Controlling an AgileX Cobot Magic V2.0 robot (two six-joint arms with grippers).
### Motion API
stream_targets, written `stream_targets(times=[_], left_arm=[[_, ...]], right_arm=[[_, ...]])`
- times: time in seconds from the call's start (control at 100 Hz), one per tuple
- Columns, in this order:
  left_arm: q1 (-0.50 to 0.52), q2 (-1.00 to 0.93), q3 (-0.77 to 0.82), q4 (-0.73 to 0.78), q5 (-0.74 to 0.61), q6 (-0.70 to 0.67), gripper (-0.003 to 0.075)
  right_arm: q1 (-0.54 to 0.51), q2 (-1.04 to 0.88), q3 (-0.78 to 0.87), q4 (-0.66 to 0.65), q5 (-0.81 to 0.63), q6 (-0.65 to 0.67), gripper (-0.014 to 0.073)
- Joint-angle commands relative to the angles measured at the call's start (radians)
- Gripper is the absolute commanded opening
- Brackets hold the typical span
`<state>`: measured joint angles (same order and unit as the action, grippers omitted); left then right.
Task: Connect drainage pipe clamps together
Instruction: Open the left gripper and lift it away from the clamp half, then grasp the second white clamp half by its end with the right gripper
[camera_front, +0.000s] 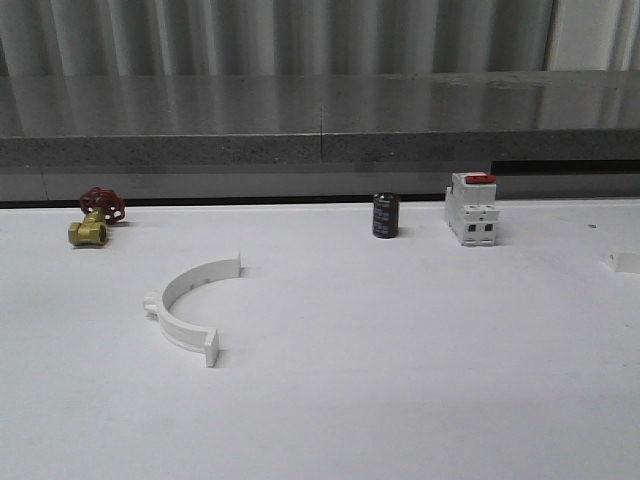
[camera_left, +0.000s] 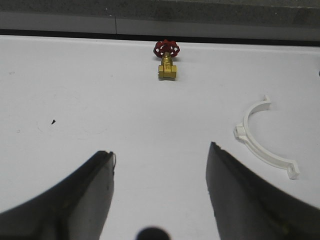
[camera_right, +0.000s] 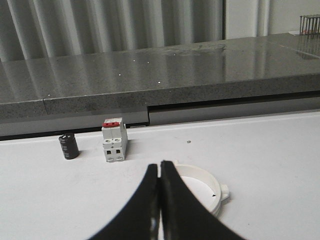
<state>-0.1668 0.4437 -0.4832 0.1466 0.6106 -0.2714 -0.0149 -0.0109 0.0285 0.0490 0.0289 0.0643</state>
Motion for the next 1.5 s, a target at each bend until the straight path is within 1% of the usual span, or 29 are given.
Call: stream_targets(times=[0.0, 0.08, 0.18, 0.22, 0.34, 0.43, 0.59, 0.81, 0.93, 1.14, 1.21, 1.25, 1.27, 1.29, 1.3, 1.31, 1.34, 1.35, 1.37, 1.42, 1.49], left_arm=[[0.000, -0.040, 0.000, -0.003, -0.063, 0.000, 0.0326], [0.000, -0.068, 0.016, -0.003, -0.063, 0.000, 0.0207], [0.000, -0.073, 0.025, -0.003, -0.063, 0.000, 0.0029], [0.000, -0.073, 0.027, -0.003, -0.063, 0.000, -0.0023], [0.000, -0.073, 0.027, 0.000, -0.063, 0.000, -0.0020], [0.000, -0.073, 0.027, -0.013, -0.063, 0.000, -0.0020], [0.000, -0.073, 0.027, -0.015, -0.063, 0.000, -0.0020], [0.000, -0.073, 0.027, -0.015, -0.063, 0.000, -0.0021], [0.000, -0.073, 0.027, -0.015, -0.063, 0.000, -0.0020], [0.000, -0.073, 0.027, -0.015, -0.063, 0.000, -0.0020], [0.000, -0.073, 0.027, -0.015, -0.063, 0.000, -0.0020], [0.000, -0.073, 0.027, -0.015, -0.063, 0.000, -0.0020], [0.000, -0.073, 0.027, -0.015, -0.063, 0.000, -0.0020], [0.000, -0.073, 0.027, -0.015, -0.063, 0.000, -0.0020], [0.000, -0.073, 0.027, -0.015, -0.063, 0.000, -0.0020], [0.000, -0.073, 0.027, -0.015, -0.063, 0.000, -0.0020], [0.000, -0.073, 0.027, -0.015, -0.063, 0.000, -0.0020], [0.000, -0.073, 0.027, -0.015, -0.063, 0.000, -0.0020], [0.000, -0.073, 0.027, -0.015, -0.063, 0.000, -0.0020], [0.000, -0.073, 0.027, -0.015, -0.063, 0.000, -0.0020], [0.000, -0.073, 0.027, -0.015, -0.063, 0.000, -0.0020]], right_arm=[[-0.005, -0.019, -0.019, -0.001, -0.086, -0.004, -0.0067], [-0.005, -0.019, -0.021, -0.001, -0.086, -0.004, -0.0067], [-0.005, -0.017, -0.037, -0.001, -0.077, -0.004, -0.0067], [-0.005, -0.012, -0.054, -0.001, -0.068, -0.004, -0.0067], [-0.005, 0.034, -0.125, -0.001, -0.001, -0.004, -0.0067], [-0.005, 0.118, -0.203, -0.001, 0.078, -0.004, -0.0067], [-0.005, 0.339, -0.375, -0.001, 0.185, -0.004, -0.0067], [-0.005, 0.684, -0.612, 0.000, 0.395, -0.004, -0.0067], [-0.005, 0.825, -0.685, 0.018, 0.420, -0.004, -0.0067], [-0.005, 0.976, -0.702, 0.027, 0.412, -0.004, -0.0060], [-0.005, 0.999, -0.702, 0.040, 0.424, -0.004, -0.0015], [-0.004, 1.006, -0.702, 0.040, 0.428, -0.004, 0.0042], [-0.004, 1.006, -0.702, 0.040, 0.429, -0.004, 0.0078], [-0.004, 1.006, -0.702, 0.040, 0.432, -0.004, 0.0134], [-0.004, 1.006, -0.702, 0.040, 0.433, -0.004, 0.0134], [-0.004, 1.006, -0.702, 0.040, 0.433, -0.004, 0.0181], [-0.004, 1.006, -0.702, 0.040, 0.433, -0.004, 0.0230], [-0.004, 1.006, -0.702, 0.040, 0.433, -0.004, 0.0263], [-0.004, 1.006, -0.702, 0.040, 0.431, -0.004, 0.0297], [-0.004, 1.006, -0.702, 0.042, 0.431, -0.004, 0.0424], [-0.004, 1.006, -0.702, 0.042, 0.431, -0.004, 0.0536]])
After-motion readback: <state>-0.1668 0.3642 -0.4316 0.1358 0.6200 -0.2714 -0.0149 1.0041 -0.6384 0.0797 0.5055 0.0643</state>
